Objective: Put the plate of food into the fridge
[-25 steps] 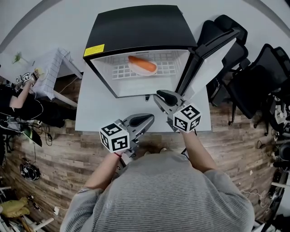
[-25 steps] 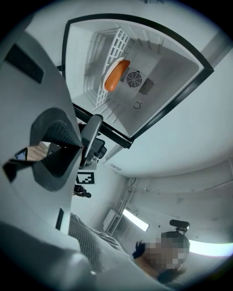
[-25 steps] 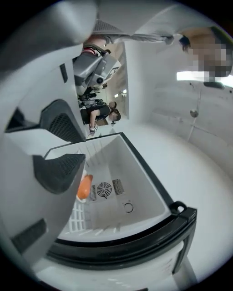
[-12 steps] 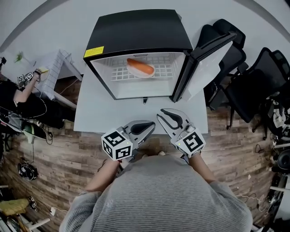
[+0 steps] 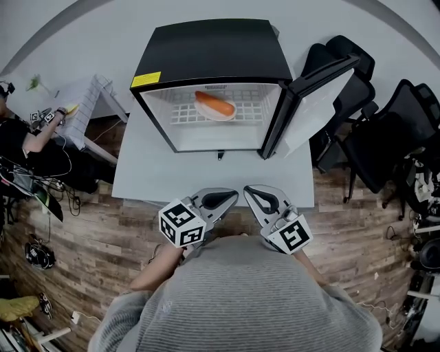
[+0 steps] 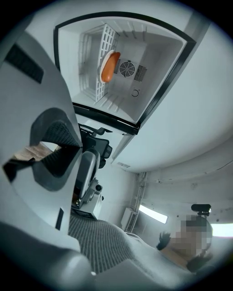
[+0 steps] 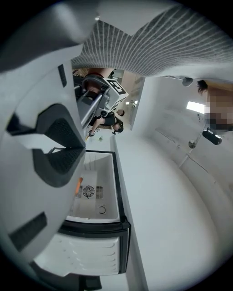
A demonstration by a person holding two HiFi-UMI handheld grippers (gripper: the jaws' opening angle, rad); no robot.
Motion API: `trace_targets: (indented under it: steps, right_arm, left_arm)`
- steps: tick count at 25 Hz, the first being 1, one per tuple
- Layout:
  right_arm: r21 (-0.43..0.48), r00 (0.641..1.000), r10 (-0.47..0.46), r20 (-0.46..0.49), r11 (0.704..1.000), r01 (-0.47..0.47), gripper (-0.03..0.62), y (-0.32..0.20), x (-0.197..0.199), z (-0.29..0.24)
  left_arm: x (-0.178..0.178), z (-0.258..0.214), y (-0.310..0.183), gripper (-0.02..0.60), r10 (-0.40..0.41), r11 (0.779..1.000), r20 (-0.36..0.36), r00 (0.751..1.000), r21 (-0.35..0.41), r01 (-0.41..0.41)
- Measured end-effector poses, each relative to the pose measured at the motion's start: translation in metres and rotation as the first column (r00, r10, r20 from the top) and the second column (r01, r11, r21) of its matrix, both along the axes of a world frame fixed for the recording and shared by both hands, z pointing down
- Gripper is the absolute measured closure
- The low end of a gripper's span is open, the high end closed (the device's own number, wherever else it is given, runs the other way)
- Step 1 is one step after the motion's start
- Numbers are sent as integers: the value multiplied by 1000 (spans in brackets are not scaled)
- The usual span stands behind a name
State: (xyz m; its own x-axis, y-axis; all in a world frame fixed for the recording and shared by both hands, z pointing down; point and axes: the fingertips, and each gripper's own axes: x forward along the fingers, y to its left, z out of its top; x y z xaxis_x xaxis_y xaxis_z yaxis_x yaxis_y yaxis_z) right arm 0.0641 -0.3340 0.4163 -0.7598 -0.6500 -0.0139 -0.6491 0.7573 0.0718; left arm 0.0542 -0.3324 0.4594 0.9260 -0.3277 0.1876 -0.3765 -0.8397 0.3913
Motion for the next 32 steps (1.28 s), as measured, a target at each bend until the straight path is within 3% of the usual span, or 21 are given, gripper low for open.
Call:
trace_targets:
  steps: [19,32]
  right_arm:
    - [-52,999,32,-29,998,-33,580,-5,16,9]
    - [-36,999,-3,-34,999,2,580,1,11,6]
  left_arm:
    - [9,5,0,571,2,1000,18,1000,-6,-2]
    - [8,6,4,571,-14,1000,23,1000,-7,15]
